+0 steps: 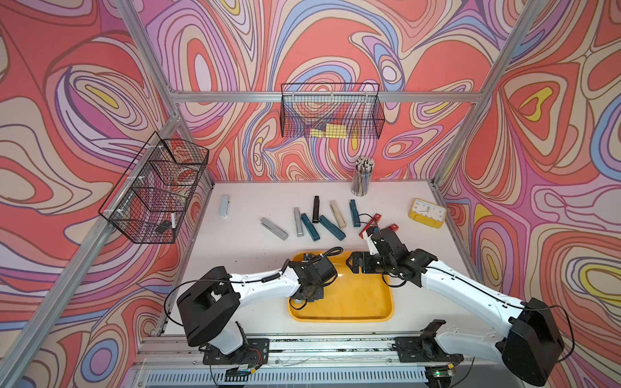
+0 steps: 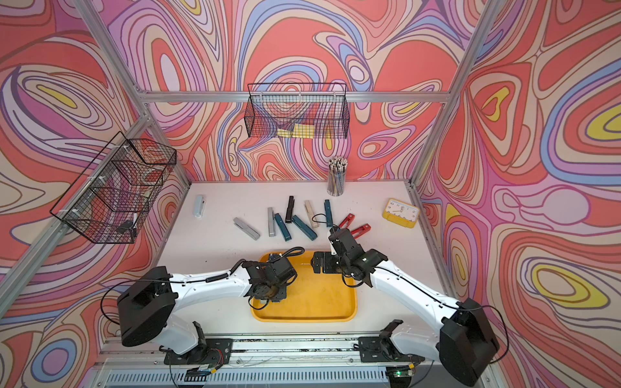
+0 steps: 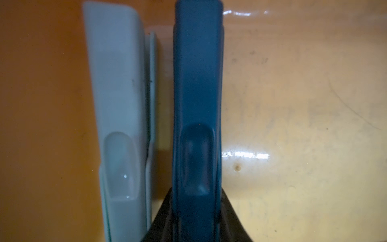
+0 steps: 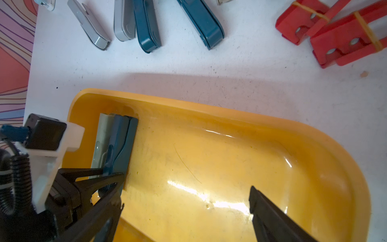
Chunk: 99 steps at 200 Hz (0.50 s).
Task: Put the pruning pliers into the storage box
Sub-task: Place the pruning pliers in the storage box.
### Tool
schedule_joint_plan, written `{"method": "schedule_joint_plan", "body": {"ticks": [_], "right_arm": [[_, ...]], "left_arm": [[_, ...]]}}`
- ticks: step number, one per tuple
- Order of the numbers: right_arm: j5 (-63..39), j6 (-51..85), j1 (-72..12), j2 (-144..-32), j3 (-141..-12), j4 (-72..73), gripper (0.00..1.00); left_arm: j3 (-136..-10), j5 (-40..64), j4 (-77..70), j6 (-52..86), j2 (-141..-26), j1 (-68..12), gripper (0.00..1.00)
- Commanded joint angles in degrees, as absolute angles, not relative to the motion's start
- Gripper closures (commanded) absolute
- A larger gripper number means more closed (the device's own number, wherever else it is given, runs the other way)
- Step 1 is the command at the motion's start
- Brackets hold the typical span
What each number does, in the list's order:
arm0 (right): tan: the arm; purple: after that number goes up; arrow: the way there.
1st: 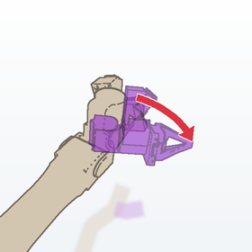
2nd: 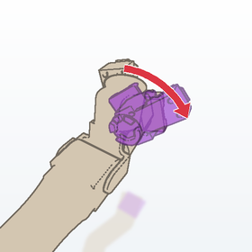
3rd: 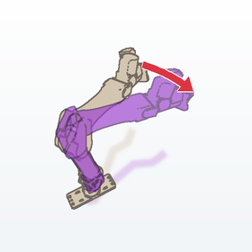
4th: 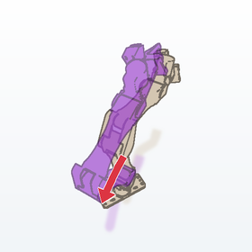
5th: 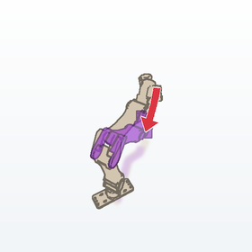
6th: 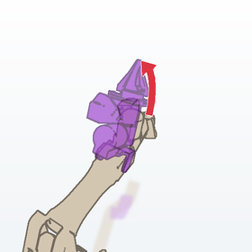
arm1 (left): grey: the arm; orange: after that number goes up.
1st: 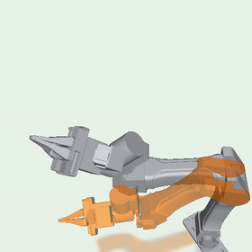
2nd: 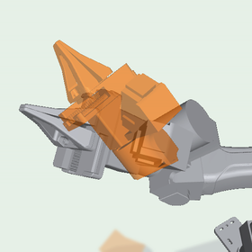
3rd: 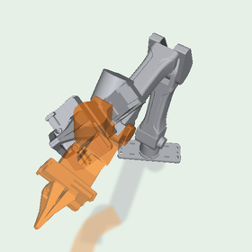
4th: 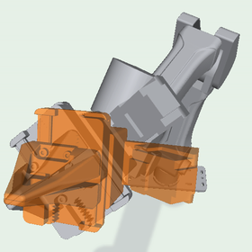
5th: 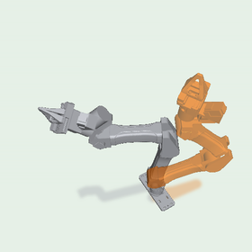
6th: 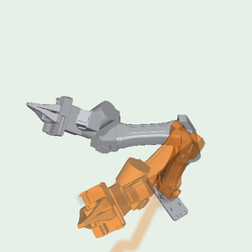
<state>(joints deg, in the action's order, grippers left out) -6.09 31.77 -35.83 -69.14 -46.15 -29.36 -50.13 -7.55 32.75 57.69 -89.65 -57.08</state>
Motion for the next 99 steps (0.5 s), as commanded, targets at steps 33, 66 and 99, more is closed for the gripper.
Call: {"method": "schedule_joint_plan", "body": {"ticks": [33, 66, 99], "right_arm": [[-6.6, 31.1, -36.1, -69.4, -45.8, -28.8, 0.02], [-6.7, 31.1, -36.1, -69.4, -45.9, -28.7, 0.02], [-6.9, 31.0, -36.1, -69.9, -46.1, -28.5, 0.02]], "left_arm": [[-50.7, -9.2, 34.4, 58.5, -90.5, -57.5, 0.88], [-51.0, -9.4, 34.8, 58.5, -90.5, -57.5, 0.82], [-51.3, -9.7, 35.2, 58.4, -90.5, -57.5, 0.72]]}}
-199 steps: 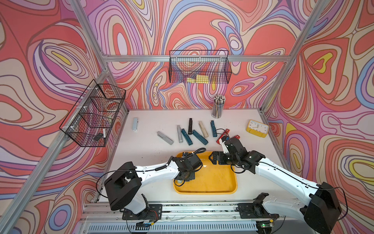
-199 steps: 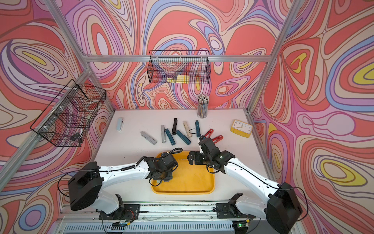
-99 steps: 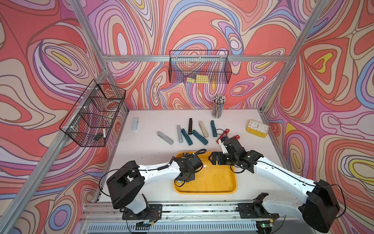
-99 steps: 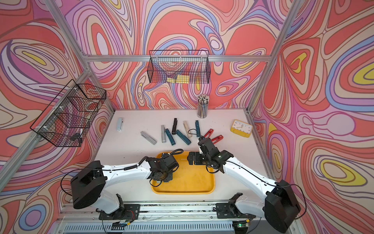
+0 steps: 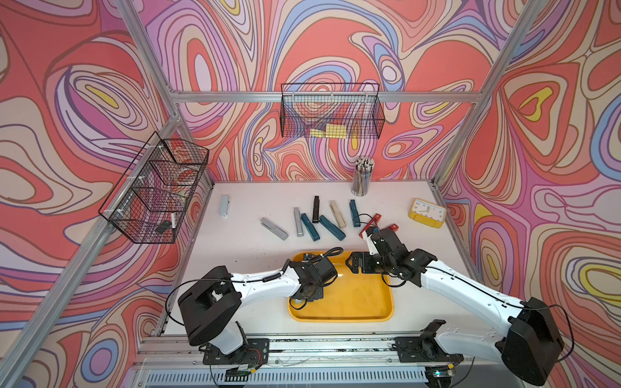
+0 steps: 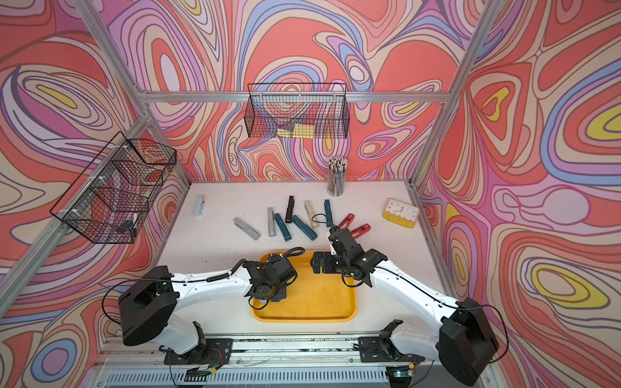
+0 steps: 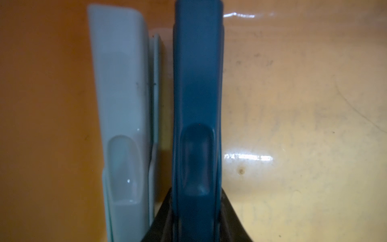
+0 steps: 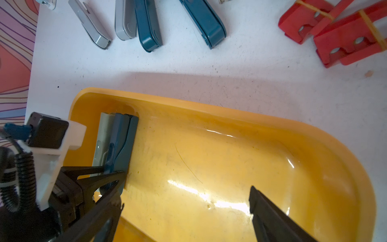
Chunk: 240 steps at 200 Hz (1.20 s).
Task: Put the pruning pliers into the storage box
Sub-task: Place the pruning pliers in the storage box.
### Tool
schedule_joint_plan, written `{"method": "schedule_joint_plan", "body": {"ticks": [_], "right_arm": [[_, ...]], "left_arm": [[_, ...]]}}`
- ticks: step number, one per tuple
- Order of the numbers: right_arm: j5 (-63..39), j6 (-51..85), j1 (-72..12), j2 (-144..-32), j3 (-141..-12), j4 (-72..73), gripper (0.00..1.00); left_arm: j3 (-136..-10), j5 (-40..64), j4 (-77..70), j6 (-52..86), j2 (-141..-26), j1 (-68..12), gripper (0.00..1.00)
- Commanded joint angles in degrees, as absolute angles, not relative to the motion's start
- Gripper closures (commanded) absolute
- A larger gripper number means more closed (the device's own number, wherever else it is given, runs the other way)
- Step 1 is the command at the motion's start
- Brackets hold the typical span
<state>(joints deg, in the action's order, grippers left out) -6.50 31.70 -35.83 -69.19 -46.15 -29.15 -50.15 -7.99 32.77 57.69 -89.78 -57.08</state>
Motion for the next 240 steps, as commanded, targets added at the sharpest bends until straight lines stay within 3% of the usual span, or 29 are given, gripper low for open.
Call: {"method": "schedule_joint_plan", "body": {"ticks": [1, 120, 240], "right_arm": [[-6.9, 31.0, -36.1, -69.9, -46.1, -28.5, 0.02], [-7.4, 30.7, -36.1, -70.4, -46.2, -28.2, 0.02], [-7.7, 30.7, -36.1, -70.7, -45.5, -27.4, 0.01]], "left_arm": [[-51.3, -9.7, 35.2, 58.4, -90.5, -57.5, 0.71], [-51.9, -10.0, 35.9, 58.2, -90.4, -57.5, 0.54], [-56.7, -13.0, 41.5, 57.5, -86.2, -57.6, 0.59]]}}
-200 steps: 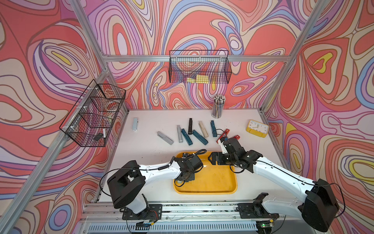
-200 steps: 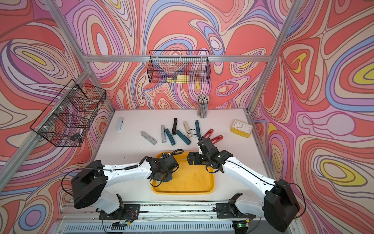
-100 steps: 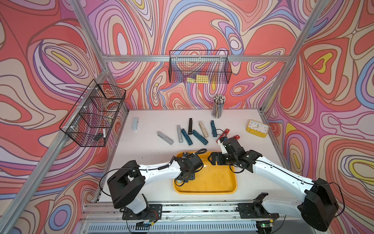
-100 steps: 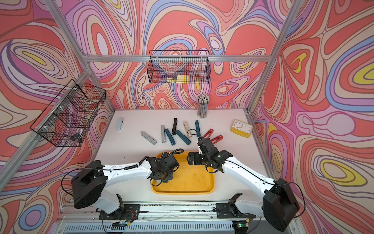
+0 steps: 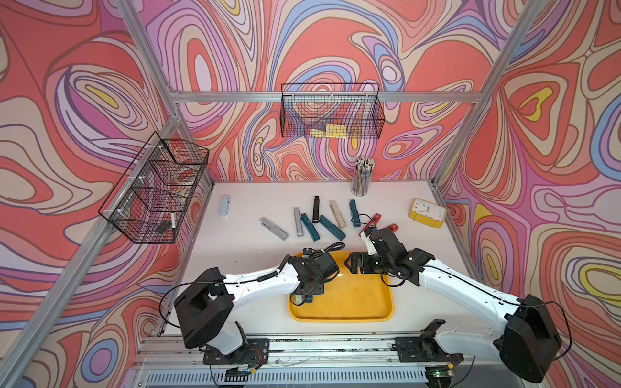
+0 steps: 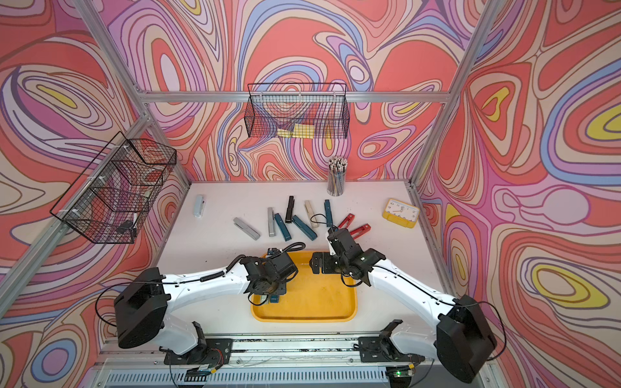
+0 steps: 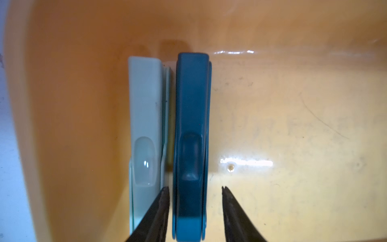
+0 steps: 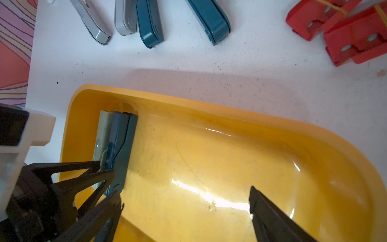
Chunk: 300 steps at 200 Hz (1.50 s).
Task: Put the pruning pliers into the storage box
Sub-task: Place the pruning pliers in the storage box.
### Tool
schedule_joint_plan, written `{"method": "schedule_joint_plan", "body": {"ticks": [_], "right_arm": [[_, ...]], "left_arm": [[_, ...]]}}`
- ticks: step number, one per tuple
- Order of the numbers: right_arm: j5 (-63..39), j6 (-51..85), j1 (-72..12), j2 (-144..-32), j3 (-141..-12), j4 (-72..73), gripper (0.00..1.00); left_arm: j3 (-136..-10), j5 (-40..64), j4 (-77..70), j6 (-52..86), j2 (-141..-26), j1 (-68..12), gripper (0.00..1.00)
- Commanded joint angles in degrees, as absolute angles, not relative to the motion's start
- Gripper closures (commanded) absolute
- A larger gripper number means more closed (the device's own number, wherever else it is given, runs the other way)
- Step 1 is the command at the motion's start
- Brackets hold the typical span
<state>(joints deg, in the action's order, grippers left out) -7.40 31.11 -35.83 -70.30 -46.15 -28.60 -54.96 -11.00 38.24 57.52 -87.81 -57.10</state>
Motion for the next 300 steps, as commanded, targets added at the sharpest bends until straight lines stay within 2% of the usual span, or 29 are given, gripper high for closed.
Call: {"method": "schedule_joint_plan", "body": {"ticks": [1, 23, 82, 117, 190, 300], "right_arm": [[-7.7, 30.6, -36.1, -70.7, -45.5, -27.4, 0.02], [-7.7, 30.6, -36.1, -70.8, -45.3, -27.4, 0.02], [-7.9, 30.5, -36.1, -71.1, -45.1, -26.9, 0.02], [-7.4, 30.3, -36.1, -70.7, -44.8, -27.2, 0.02], [-7.2, 29.9, -36.1, -71.3, -44.5, -27.0, 0.02], [-7.6, 29.7, -36.1, -72.3, -45.1, -26.9, 0.02]], "left_arm": [[-56.7, -13.0, 41.5, 57.4, -86.1, -57.6, 0.59], [-58.0, -12.9, 41.7, 56.8, -86.2, -57.6, 0.64], [-59.9, -11.7, 38.2, 55.4, -91.0, -57.7, 0.90], [-61.2, -11.1, 36.8, 55.3, -94.7, -57.7, 1.00], [-62.8, -12.3, 36.5, 55.5, -99.6, -57.8, 1.00], [-61.8, -14.3, 36.9, 56.5, -100.6, -56.8, 1.00]]}}
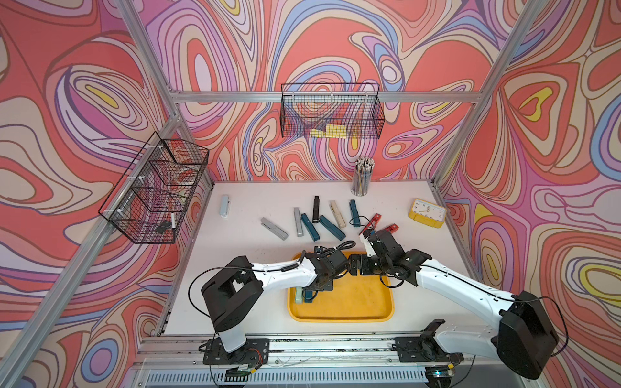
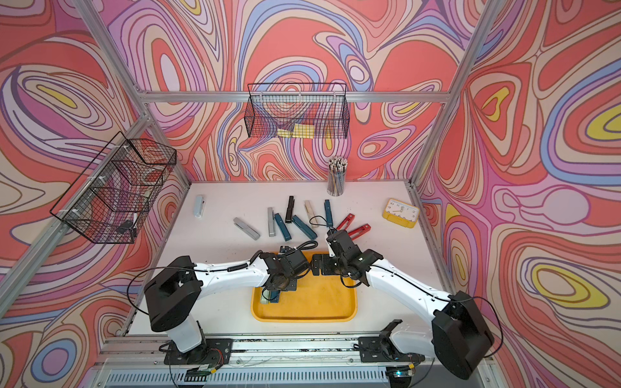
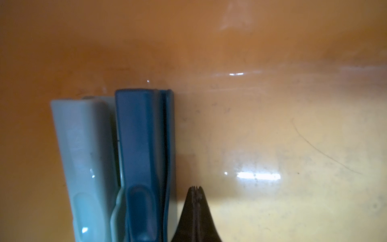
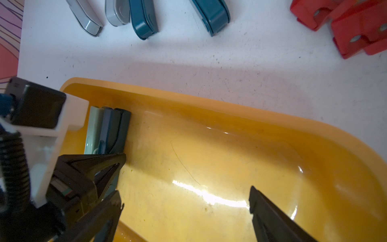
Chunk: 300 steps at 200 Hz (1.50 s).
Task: Put the pruning pliers into the storage box
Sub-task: Place the pruning pliers in the storage box.
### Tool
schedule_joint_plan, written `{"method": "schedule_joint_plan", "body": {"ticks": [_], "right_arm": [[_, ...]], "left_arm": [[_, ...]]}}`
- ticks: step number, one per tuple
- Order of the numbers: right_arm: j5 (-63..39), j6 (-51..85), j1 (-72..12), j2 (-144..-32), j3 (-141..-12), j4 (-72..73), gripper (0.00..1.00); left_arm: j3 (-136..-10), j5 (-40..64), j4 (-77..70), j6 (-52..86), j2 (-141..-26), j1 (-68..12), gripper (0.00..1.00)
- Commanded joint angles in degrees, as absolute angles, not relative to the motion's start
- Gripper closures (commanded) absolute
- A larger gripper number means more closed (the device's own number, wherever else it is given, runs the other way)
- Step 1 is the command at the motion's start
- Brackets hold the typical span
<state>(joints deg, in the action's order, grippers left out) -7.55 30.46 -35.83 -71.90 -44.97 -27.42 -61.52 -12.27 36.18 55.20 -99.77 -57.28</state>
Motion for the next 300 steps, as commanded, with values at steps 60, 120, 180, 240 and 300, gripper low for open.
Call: {"method": "schedule_joint_plan", "body": {"ticks": [60, 120, 180, 240, 300], "right_arm": [[-7.7, 29.4, -36.1, -72.9, -45.8, -26.9, 0.02], [-7.8, 29.3, -36.1, -73.1, -46.1, -27.1, 0.02], [-7.8, 29.4, -36.1, -73.3, -46.2, -27.1, 0.02], [-7.7, 29.4, -36.1, -73.1, -46.4, -27.5, 0.02], [-7.0, 29.1, -36.1, -74.0, -48.3, -28.9, 0.02]], "left_arm": [[-60.6, -15.6, 37.5, 57.7, -99.6, -55.9, 1.00], [-59.1, -15.8, 37.6, 57.9, -98.4, -55.0, 1.00], [-58.8, -13.9, 35.4, 56.7, -97.4, -54.8, 1.00], [-58.5, -12.1, 32.2, 53.4, -93.1, -54.9, 0.85], [-56.3, -13.9, 32.1, 49.1, -82.9, -54.5, 0.60]]}}
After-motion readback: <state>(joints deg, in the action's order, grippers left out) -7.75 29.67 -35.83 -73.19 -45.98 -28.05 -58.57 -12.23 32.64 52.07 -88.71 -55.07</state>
